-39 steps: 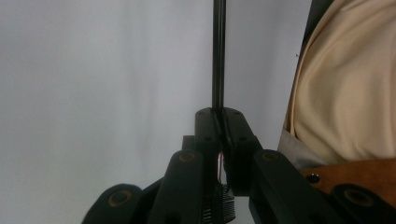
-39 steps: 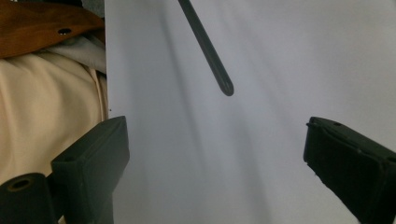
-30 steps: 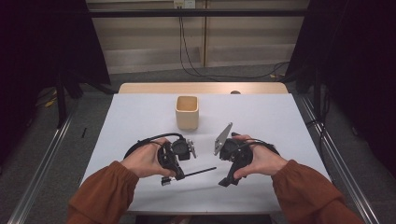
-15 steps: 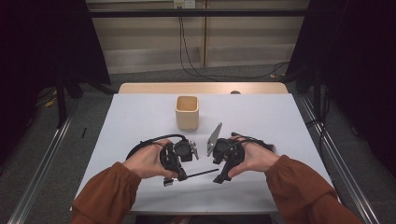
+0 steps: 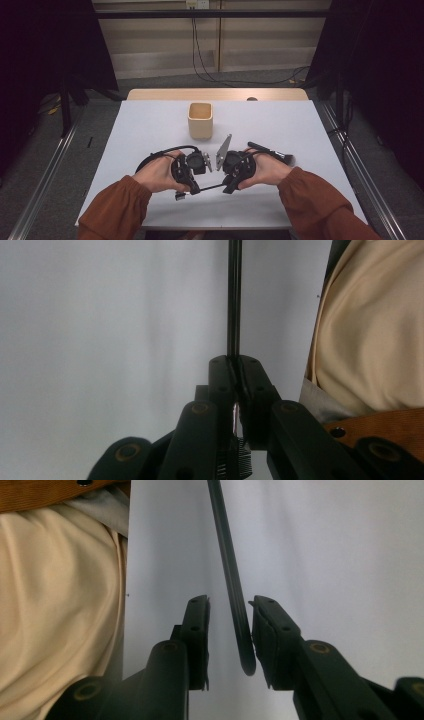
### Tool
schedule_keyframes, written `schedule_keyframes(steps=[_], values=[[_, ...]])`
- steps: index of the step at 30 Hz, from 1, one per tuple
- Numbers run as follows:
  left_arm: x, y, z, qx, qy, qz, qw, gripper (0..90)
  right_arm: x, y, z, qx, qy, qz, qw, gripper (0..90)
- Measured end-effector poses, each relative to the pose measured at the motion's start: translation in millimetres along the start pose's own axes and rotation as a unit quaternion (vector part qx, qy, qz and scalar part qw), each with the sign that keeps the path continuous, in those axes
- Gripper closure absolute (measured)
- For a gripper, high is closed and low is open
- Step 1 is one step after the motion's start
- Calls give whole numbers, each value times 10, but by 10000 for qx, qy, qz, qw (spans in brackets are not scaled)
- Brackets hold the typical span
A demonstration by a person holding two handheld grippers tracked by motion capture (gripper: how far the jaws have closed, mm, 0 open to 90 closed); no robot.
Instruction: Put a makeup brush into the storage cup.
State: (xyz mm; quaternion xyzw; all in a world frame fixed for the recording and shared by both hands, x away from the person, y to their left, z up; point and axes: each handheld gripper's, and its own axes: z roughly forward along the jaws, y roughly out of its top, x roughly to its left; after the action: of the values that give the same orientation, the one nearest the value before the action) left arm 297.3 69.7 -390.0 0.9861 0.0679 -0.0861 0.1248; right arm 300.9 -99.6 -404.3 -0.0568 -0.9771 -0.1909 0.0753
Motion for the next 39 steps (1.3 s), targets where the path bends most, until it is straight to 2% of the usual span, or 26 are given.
schedule_keyframes(steps=[4, 5, 6, 7, 8, 15, 18, 22, 26, 28, 29, 32, 34, 36, 38, 39], values=[[5, -17, 4, 32, -45, 51, 10000, 855, -7, 16, 13, -35, -23, -43, 10000, 750], [-6, -20, 9, -15, 80, 72, 9999, 855, -3, 19, 6, -22, -5, -20, 10000, 765], [-7, -19, 6, -23, 86, 96, 9999, 855, -5, 23, 10, -49, -6, -56, 10000, 786], [2, -16, -6, 20, -4, 146, 9999, 854, -7, 24, 16, -50, -4, -109, 9999, 810], [6, -16, -15, 59, 6, 242, 9997, 854, -4, 22, 20, -24, -1, -99, 9999, 831], [15, -29, -10, -36, 97, 346, 9993, 842, 7, -6, 22, -67, 67, -149, 9998, 860], [17, -33, -3, -96, 99, 328, 9994, 830, 6, -22, 4, -82, 90, -83, 9999, 862], [37, -42, 14, -192, 109, 298, 9993, 764, 0, -51, -13, -162, 75, -102, 9998, 862], [47, -71, 32, -462, 128, 105, 9988, 675, -6, -78, -33, -164, 81, -22, 9998, 862], [61, -92, 30, -654, 183, 59, 9977, 633, -3, -93, -32, -189, 125, 43, 9997, 862], [66, -105, 28, -764, 219, -38, 9968, 585, -13, -98, -32, -202, 110, 37, 9997, 862], [105, -148, 24, -1024, 230, -163, 9943, 467, -21, -121, -31, -206, 109, 175, 9996, 862], [114, -174, 35, -1136, 267, -224, 9929, 430, -32, -141, -27, -231, 99, 193, 9995, 862], [125, -196, 43, -1202, 356, -300, 9917, 350, -36, -163, -36, -214, 86, 265, 9994, 862], [128, -220, 44, -1341, 445, -390, 9892, 319, -44, -180, -50, -260, 63, 292, 9992, 862], [134, -231, 41, -1399, 485, -440, 9880, 275, -45, -189, -60, -274, 60, 325, 9991, 861]])
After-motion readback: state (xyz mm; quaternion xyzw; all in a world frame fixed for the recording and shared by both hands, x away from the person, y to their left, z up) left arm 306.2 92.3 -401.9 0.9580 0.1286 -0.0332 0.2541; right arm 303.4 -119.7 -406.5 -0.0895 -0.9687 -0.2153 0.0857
